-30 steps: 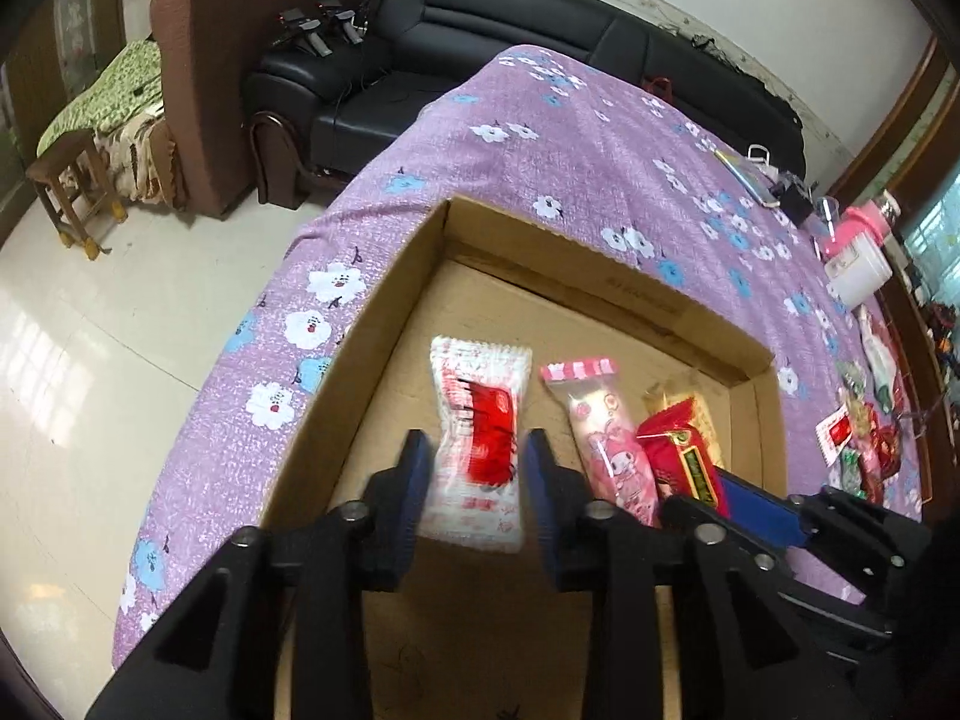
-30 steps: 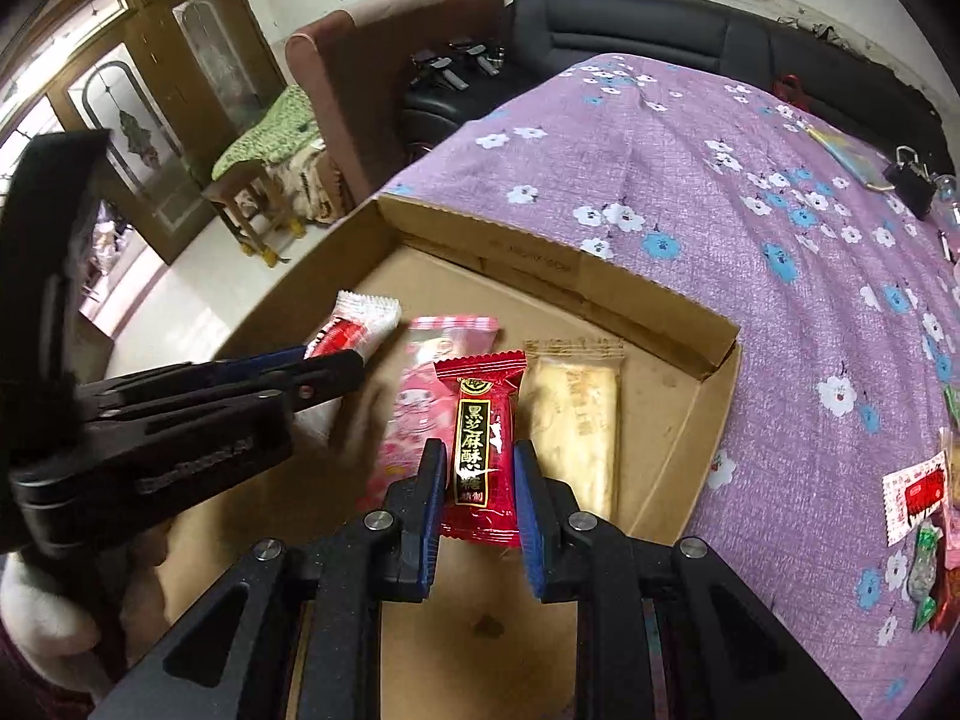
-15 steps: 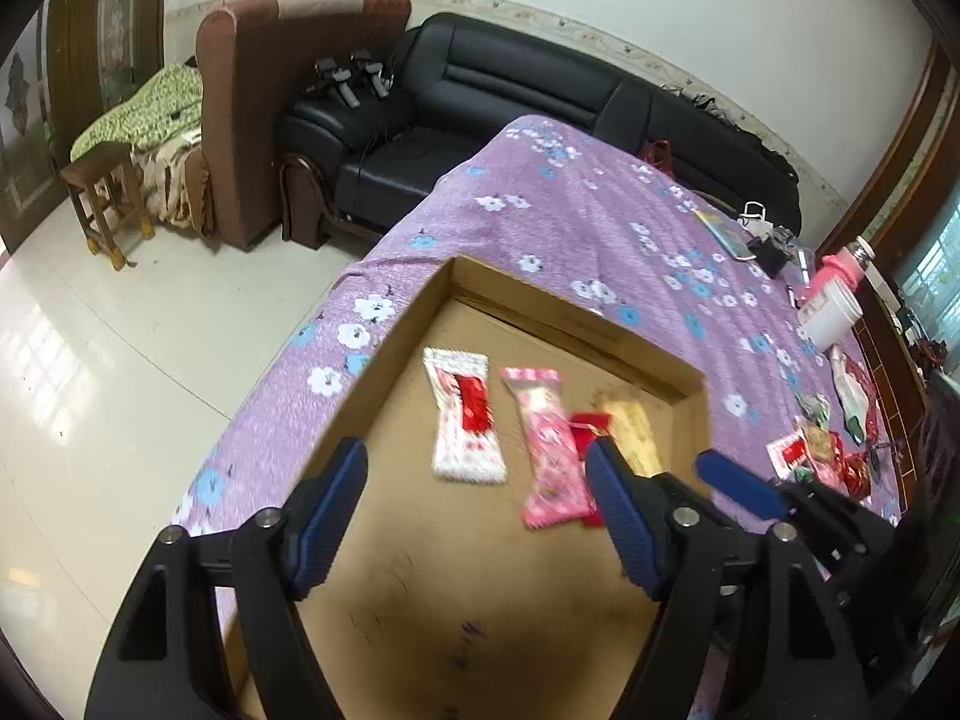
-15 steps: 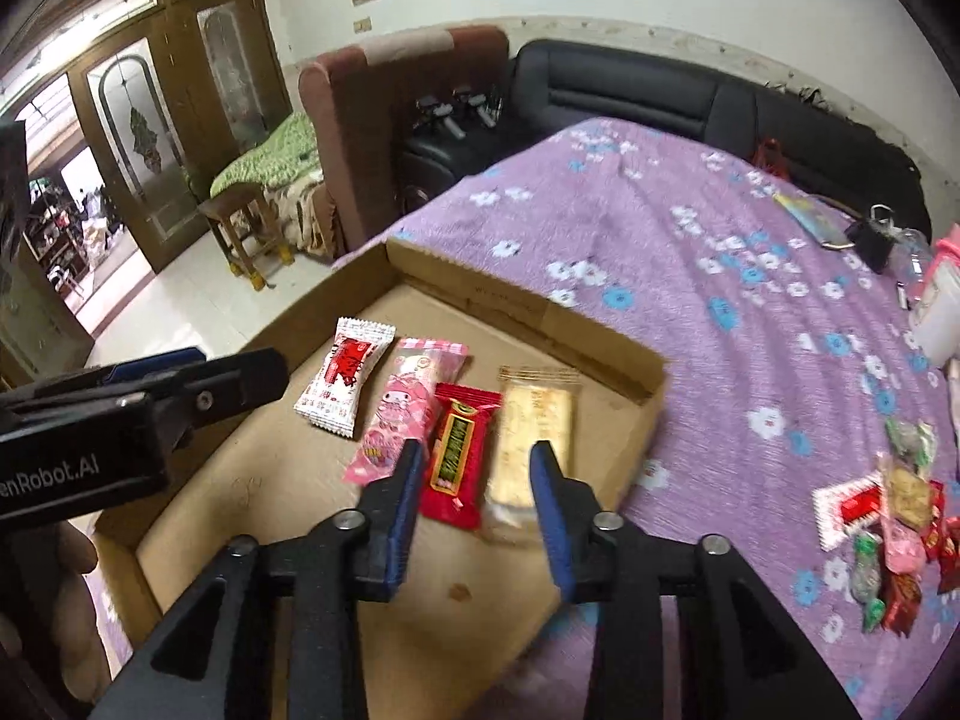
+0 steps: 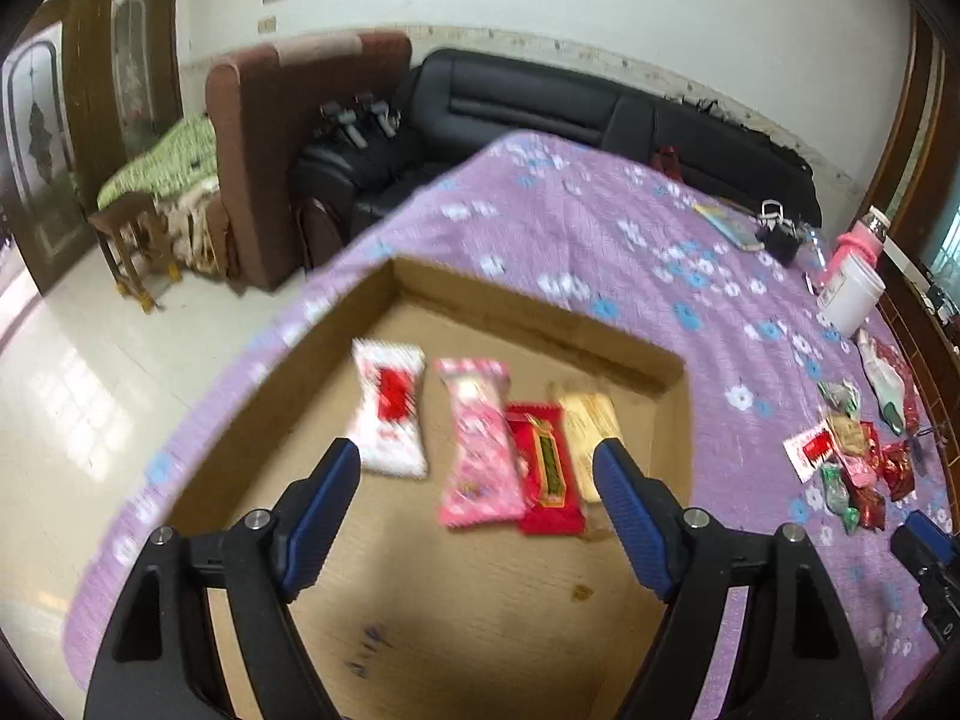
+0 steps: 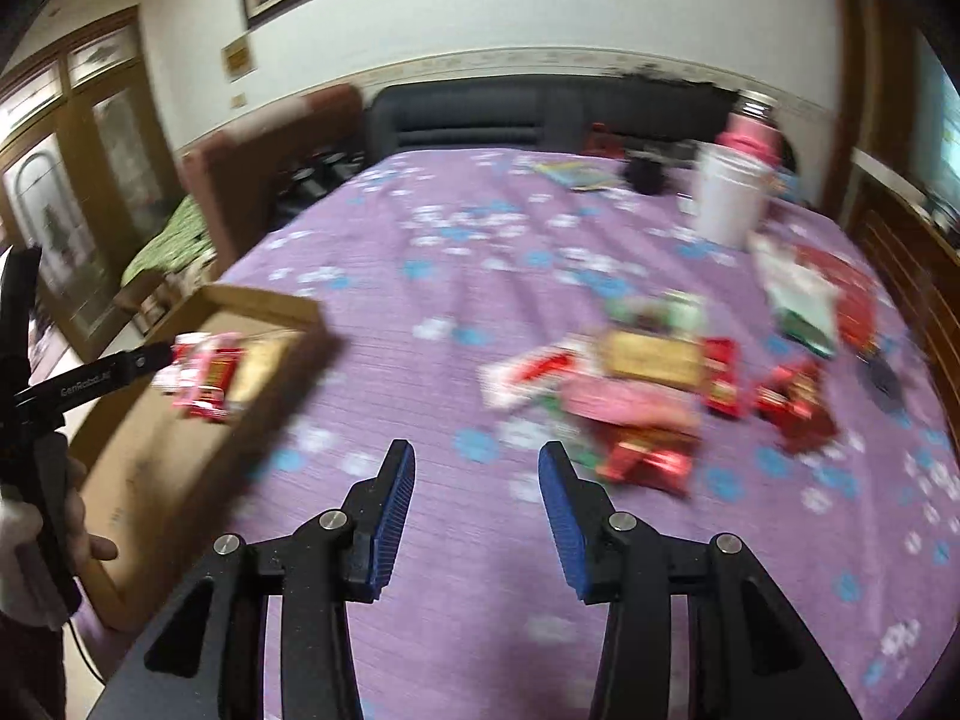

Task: Organize snacks
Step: 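Move both tools back over the remaining snacks on the table, then grasp a pink candy bar with left tool while right tool grasps red foil sweet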

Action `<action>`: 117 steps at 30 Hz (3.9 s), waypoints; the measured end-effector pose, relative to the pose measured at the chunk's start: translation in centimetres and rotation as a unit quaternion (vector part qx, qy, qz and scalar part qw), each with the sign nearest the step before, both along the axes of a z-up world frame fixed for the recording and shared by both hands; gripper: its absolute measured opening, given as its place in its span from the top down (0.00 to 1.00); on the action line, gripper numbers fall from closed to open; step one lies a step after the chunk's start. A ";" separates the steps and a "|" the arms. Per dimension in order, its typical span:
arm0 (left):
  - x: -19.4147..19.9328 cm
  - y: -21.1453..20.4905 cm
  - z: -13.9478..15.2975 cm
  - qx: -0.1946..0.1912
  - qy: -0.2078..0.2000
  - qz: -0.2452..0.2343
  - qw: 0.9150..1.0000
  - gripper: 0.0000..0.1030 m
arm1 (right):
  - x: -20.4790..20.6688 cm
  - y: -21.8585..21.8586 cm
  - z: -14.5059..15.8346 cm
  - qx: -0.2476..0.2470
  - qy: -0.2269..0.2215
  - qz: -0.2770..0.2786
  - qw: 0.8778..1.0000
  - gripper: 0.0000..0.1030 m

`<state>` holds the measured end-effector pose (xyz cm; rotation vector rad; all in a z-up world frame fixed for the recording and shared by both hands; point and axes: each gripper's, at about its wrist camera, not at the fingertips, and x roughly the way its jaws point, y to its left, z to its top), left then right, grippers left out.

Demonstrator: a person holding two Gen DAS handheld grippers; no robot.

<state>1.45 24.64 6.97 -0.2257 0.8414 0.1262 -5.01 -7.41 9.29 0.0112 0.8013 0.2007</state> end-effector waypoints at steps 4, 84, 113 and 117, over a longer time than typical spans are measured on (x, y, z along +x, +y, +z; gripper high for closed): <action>0.4 -1.6 -2.1 -0.031 0.055 -0.013 0.998 0.23 | -0.7 -3.9 -0.2 0.015 0.001 -0.030 0.999 0.55; -1.1 -30.1 -1.6 0.090 0.071 -0.401 0.909 0.40 | 4.3 -15.5 -6.3 0.155 0.111 -0.085 0.978 0.53; -8.4 -21.7 0.5 -0.010 0.013 -0.278 0.960 0.98 | 3.2 -14.6 -5.0 0.204 0.040 -0.050 0.977 0.65; -9.1 -20.4 0.6 -0.010 0.018 -0.272 0.962 0.92 | 3.4 -14.4 -5.6 0.202 0.050 -0.065 0.976 0.65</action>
